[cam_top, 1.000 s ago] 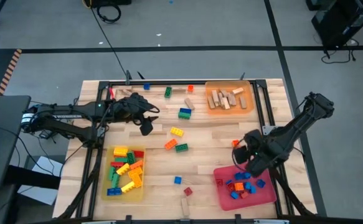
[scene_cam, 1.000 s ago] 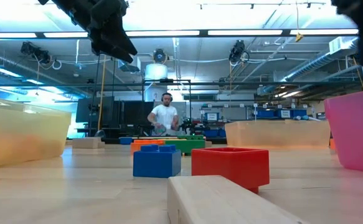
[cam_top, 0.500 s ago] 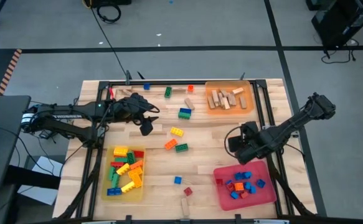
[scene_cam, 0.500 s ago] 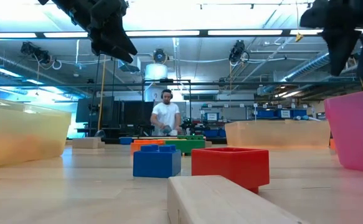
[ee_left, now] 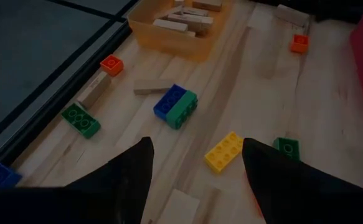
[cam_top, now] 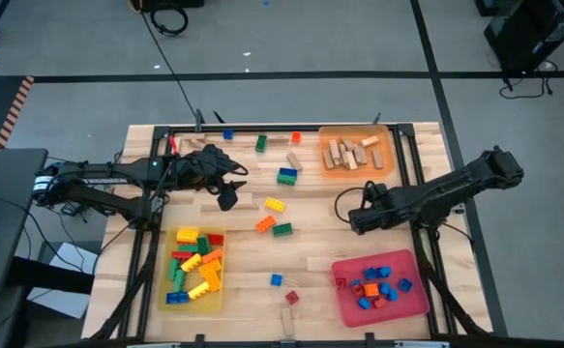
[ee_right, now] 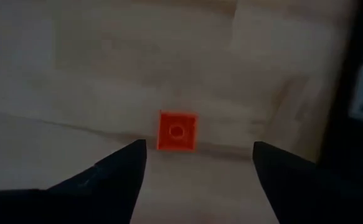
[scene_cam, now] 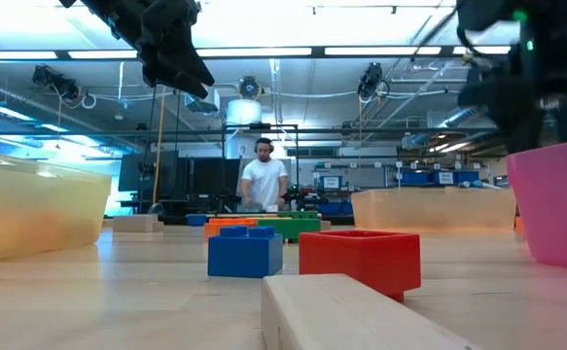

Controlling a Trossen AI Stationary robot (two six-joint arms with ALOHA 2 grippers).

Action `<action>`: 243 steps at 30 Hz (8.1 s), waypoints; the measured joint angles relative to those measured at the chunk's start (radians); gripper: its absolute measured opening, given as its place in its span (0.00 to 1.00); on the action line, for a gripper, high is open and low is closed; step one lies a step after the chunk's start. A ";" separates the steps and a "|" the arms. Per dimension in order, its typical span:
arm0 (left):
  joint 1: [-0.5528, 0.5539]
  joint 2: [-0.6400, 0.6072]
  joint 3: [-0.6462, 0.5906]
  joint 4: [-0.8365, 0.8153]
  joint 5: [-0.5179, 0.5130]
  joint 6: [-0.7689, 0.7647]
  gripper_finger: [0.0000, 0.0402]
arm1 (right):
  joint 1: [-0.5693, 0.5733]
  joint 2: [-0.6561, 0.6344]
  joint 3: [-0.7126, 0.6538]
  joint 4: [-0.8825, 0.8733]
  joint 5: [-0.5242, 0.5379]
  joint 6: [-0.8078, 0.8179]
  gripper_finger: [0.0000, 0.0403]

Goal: Sort blocks by size
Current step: Put the small orange game piece into the red bin, then put the brown block into the orange bin

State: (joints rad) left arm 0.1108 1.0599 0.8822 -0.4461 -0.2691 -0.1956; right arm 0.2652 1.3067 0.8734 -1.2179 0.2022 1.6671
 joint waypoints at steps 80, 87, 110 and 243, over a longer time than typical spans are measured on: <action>0.000 0.000 0.000 0.061 0.000 0.010 0.63 | 0.451 0.378 0.250 0.206 -0.062 0.174 0.40; 0.000 0.000 0.000 0.061 0.003 -0.035 0.63 | 0.451 0.366 0.250 0.205 -0.071 0.173 0.77; 0.239 0.114 0.115 -0.429 0.226 0.235 0.54 | 0.452 0.060 0.250 0.081 0.133 0.166 0.85; 0.097 0.648 0.582 0.336 0.655 -0.127 0.27 | -0.136 -0.131 -0.256 1.592 0.226 -1.001 0.18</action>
State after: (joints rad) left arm 0.2081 1.7081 1.4643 -0.1097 0.3861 -0.3229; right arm 0.1294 1.1759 0.6170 0.3744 0.4284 0.6666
